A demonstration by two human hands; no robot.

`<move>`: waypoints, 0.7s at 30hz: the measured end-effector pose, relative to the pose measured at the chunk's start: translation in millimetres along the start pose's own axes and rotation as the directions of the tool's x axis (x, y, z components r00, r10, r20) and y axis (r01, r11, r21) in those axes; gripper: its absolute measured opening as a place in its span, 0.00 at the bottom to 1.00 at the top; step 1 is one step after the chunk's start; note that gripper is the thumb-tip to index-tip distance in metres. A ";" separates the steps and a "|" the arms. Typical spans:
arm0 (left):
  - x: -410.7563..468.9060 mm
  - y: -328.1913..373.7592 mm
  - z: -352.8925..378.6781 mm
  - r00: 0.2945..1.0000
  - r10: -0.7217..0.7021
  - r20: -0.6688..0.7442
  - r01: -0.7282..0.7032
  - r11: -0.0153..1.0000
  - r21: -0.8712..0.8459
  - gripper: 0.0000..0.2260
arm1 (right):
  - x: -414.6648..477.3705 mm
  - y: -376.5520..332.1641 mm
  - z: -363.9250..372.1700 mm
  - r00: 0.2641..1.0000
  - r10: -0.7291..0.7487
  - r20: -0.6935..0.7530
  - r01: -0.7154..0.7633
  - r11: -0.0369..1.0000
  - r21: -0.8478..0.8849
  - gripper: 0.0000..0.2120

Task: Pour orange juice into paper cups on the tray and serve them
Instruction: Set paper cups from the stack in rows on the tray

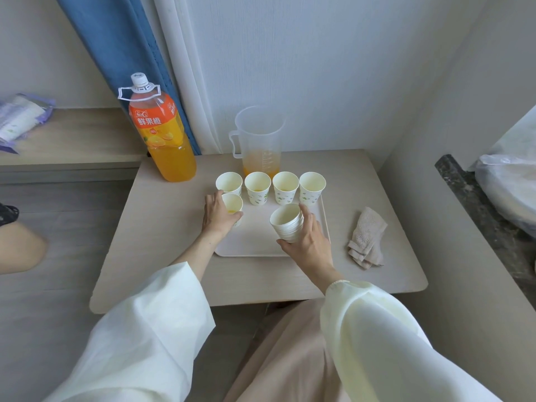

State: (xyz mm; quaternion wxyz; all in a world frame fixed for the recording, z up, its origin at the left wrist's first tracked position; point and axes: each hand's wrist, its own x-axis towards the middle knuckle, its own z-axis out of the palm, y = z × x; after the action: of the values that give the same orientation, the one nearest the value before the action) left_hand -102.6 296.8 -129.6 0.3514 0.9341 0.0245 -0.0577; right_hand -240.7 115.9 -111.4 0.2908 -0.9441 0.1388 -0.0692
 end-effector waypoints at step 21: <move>-73.9 51.0 -29.1 0.896 0.169 0.410 -0.043 0.953 -0.300 0.35 | -29.4 -16.0 -12.2 1.000 -0.025 -0.004 0.024 0.993 -0.116 0.40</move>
State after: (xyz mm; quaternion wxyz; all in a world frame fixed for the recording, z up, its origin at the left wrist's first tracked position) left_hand -168.9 277.2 -65.3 0.4806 0.8381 -0.0972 -0.2392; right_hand -267.7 131.0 -93.8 0.2343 -0.9609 0.1317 -0.0671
